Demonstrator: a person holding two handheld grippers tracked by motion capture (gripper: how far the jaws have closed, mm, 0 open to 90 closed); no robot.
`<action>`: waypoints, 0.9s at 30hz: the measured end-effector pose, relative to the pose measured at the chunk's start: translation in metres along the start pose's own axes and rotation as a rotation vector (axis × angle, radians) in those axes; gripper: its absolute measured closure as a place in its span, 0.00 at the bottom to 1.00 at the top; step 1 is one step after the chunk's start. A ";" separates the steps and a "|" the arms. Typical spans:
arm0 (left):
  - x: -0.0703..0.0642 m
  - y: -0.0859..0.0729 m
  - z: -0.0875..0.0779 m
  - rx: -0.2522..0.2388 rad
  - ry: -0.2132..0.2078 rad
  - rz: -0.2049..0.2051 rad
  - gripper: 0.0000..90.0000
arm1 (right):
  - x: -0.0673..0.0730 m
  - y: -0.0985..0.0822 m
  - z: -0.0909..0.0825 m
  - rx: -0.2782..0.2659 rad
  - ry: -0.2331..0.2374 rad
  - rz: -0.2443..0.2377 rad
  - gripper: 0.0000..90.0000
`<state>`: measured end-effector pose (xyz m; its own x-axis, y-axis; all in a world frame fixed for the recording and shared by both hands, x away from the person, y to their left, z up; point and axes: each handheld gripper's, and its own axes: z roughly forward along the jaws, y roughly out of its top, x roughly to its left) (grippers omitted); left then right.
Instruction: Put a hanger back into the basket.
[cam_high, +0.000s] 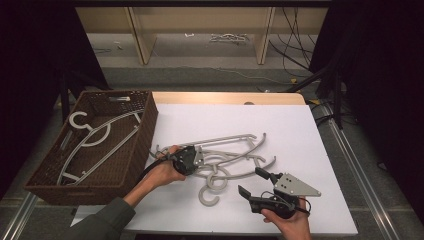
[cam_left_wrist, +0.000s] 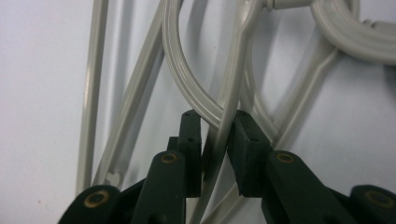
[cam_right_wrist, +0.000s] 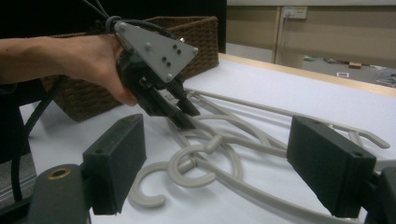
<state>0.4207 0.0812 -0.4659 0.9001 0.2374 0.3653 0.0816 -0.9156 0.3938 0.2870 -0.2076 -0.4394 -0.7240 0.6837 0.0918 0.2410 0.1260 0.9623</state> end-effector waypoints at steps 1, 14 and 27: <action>0.001 0.000 -0.003 -0.019 0.017 -0.002 0.85 | 0.000 0.000 0.001 -0.009 0.005 0.008 0.23; 0.027 -0.007 -0.039 -0.270 0.005 -0.253 0.91 | -0.001 0.000 0.000 0.001 -0.008 0.006 0.23; 0.034 -0.009 -0.064 -0.454 -0.052 -0.429 0.91 | -0.001 0.000 -0.001 -0.005 0.006 0.011 0.23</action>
<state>0.4229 0.1182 -0.4030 0.8485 0.5261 0.0581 0.2604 -0.5104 0.8195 0.2877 -0.2088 -0.4389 -0.7254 0.6805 0.1037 0.2458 0.1154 0.9624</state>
